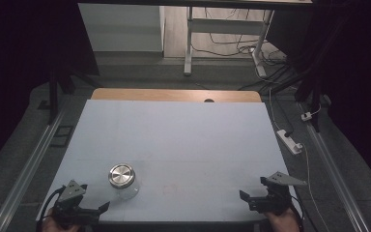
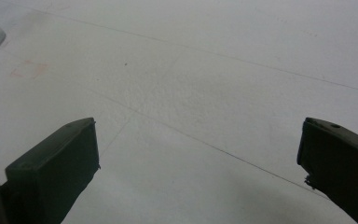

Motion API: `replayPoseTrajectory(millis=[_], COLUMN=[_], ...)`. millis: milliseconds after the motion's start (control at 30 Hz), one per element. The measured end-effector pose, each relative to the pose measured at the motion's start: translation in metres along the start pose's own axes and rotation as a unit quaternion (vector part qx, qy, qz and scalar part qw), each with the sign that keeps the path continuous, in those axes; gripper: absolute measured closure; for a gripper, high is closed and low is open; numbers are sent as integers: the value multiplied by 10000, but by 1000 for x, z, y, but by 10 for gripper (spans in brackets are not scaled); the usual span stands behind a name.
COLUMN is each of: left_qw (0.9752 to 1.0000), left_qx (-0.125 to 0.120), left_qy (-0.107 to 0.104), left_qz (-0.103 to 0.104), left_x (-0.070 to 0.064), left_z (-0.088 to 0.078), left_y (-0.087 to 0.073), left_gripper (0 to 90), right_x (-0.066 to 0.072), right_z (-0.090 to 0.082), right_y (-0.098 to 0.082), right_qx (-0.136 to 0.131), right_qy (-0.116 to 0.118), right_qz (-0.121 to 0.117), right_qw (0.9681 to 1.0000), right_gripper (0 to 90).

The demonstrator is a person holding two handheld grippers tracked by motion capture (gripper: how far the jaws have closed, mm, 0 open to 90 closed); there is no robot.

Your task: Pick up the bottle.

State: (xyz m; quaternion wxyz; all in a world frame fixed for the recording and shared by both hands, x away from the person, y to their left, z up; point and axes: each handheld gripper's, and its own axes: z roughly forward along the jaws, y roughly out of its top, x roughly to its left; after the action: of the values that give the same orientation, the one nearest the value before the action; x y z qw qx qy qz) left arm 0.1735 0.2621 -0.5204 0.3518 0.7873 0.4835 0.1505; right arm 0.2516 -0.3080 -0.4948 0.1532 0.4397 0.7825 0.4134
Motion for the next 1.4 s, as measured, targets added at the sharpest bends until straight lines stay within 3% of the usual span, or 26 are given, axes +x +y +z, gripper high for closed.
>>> replayPoseTrajectory(millis=[967, 1100, 1400], left_qw=[9998, 9999, 10000], left_qx=[13, -41, -75], left_qy=[-60, 11, -59], left_qz=[-171, -114, 5], left_x=[1, 0, -3], left_z=[-2, -4, -3], left_y=[-1, 2, 6], left_gripper=[0, 0, 0], right_x=[3, 4, 4], right_z=[5, 5, 6], right_y=[3, 3, 4], right_qx=[129, 156, 167], right_qy=[131, 130, 139], right_qz=[-223, -222, -257], right_qw=[9996, 9995, 9994], right_gripper=[0, 0, 0])
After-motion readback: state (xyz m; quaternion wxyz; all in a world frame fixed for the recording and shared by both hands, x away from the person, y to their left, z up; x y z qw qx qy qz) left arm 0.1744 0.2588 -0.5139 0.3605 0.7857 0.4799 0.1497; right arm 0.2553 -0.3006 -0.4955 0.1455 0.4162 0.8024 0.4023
